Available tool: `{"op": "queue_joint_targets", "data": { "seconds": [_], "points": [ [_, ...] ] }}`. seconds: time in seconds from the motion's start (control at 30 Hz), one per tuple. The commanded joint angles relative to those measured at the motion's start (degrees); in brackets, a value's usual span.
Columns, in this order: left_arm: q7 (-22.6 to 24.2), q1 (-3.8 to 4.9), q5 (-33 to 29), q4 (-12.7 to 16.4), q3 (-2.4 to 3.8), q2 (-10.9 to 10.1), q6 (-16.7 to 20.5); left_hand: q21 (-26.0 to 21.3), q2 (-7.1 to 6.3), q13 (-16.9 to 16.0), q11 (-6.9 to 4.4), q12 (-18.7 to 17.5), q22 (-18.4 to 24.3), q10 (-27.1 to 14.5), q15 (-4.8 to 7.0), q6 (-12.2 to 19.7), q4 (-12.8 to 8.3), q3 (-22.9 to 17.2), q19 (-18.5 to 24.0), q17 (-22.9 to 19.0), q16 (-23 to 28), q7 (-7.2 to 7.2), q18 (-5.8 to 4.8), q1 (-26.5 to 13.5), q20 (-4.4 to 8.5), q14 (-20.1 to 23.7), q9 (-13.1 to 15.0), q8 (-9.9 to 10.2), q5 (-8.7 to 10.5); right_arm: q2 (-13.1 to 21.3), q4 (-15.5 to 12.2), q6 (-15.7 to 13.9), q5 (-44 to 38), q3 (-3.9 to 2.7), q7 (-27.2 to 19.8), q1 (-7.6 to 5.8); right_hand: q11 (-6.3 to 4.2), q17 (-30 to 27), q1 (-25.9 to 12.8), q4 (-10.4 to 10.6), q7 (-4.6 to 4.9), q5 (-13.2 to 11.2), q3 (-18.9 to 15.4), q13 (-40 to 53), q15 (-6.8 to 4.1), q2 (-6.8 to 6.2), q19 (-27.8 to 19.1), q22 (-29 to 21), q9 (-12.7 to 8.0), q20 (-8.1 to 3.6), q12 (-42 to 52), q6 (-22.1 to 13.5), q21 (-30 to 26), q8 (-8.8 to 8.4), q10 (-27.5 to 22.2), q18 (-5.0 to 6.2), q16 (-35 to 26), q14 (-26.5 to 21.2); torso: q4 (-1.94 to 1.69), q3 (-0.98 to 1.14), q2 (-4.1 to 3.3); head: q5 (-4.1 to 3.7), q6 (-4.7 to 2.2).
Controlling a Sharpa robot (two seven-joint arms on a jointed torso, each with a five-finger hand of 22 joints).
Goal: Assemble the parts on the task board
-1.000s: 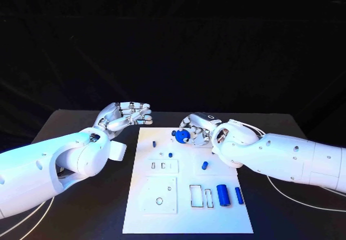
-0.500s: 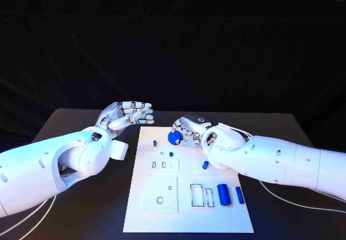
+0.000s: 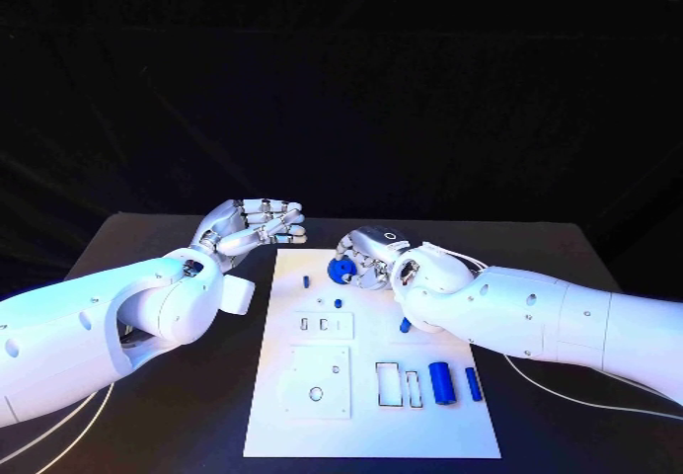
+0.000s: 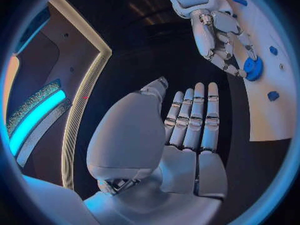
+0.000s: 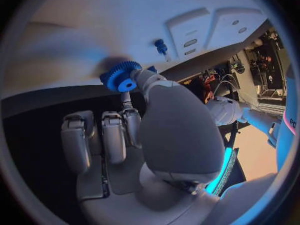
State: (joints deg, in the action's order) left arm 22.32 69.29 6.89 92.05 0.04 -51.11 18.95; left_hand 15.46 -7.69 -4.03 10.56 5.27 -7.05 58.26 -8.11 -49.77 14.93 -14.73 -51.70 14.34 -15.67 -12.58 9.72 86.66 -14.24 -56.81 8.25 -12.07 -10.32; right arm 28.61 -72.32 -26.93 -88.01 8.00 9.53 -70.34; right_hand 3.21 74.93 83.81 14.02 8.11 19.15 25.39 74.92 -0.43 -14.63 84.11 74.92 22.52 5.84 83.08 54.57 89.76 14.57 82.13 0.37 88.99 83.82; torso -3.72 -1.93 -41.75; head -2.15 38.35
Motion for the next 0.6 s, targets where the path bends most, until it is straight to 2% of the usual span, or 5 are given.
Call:
{"op": "queue_joint_targets", "data": {
  "seconds": [0.03, 0.27, 0.47, 0.6],
  "points": [
    [0.23, 0.16, -0.06, 0.08, 0.05, 0.13, -0.97, 0.36, -0.1, 0.04, 0.24, -0.32, -0.07, 0.3, 0.1, 0.32, 0.05, -0.38, -0.45, 0.06, 0.07, -1.61, 0.73, 0.28, 0.09, 0.36, 0.04, 0.25, 0.36, -0.43, 0.63, 1.15, -0.81, 0.18, -0.16, 0.28, -0.03, 12.01, -0.55, -0.09, -0.24, 0.11, 0.41, 6.02, -0.33, 0.0, 5.89, 15.08, 0.02, -0.4, 0.09, 1.02, 0.24, 0.52, 0.41, -0.37, 0.17, 5.54, 0.04, 0.05, 0.01, 0.03, 0.06],
    [0.18, 0.17, -0.06, 0.08, 0.05, 0.16, -1.0, 0.36, -0.1, 0.04, 0.24, -0.32, -0.07, 0.3, 0.1, 0.32, 0.05, -0.38, -0.45, 0.06, 0.07, -1.61, 0.73, 0.28, 0.09, 0.36, 0.04, 0.25, 0.36, -1.2, 1.58, 1.9, -0.46, 0.27, -0.47, 0.41, 0.16, 11.81, -1.56, -0.49, -0.02, -0.63, 0.89, 5.75, -0.19, -0.38, 5.89, 15.08, -0.17, -0.31, -0.19, 0.44, 0.24, 0.23, 0.1, -0.37, 0.11, 5.5, 0.04, 0.02, 0.02, -0.03, 0.11],
    [0.15, 0.17, -0.06, 0.08, 0.05, 0.15, -1.01, 0.36, -0.1, 0.04, 0.24, -0.32, -0.07, 0.3, 0.1, 0.32, 0.05, -0.38, -0.45, 0.06, 0.07, -1.61, 0.73, 0.28, 0.09, 0.36, 0.04, 0.25, 0.36, -1.41, 1.59, 2.56, -0.12, 0.35, -0.84, 0.56, 0.45, 11.76, -3.2, -0.75, 0.26, -2.07, 0.88, 5.49, 0.07, -0.98, 5.89, 15.08, -0.45, -0.08, -0.47, -0.23, 0.24, -0.14, -0.21, -0.37, 0.1, 5.48, 0.07, 0.06, -0.02, 0.01, 0.23],
    [0.13, 0.17, -0.06, 0.08, 0.05, 0.12, -1.01, 0.36, -0.1, 0.04, 0.24, -0.32, -0.07, 0.3, 0.1, 0.32, 0.05, -0.38, -0.45, 0.06, 0.07, -1.61, 0.73, 0.28, 0.09, 0.36, 0.04, 0.25, 0.36, -1.26, 1.42, 2.94, -0.04, 0.38, -0.87, 0.63, 0.46, 11.77, -3.31, -0.78, 0.27, -2.21, 0.88, 5.53, 0.09, -0.99, 5.89, 15.08, -0.46, -0.06, -0.44, -0.23, 0.24, -0.14, -0.19, -0.37, 0.1, 5.49, 0.05, 0.03, 0.04, 0.0, 0.26]
  ]
}}
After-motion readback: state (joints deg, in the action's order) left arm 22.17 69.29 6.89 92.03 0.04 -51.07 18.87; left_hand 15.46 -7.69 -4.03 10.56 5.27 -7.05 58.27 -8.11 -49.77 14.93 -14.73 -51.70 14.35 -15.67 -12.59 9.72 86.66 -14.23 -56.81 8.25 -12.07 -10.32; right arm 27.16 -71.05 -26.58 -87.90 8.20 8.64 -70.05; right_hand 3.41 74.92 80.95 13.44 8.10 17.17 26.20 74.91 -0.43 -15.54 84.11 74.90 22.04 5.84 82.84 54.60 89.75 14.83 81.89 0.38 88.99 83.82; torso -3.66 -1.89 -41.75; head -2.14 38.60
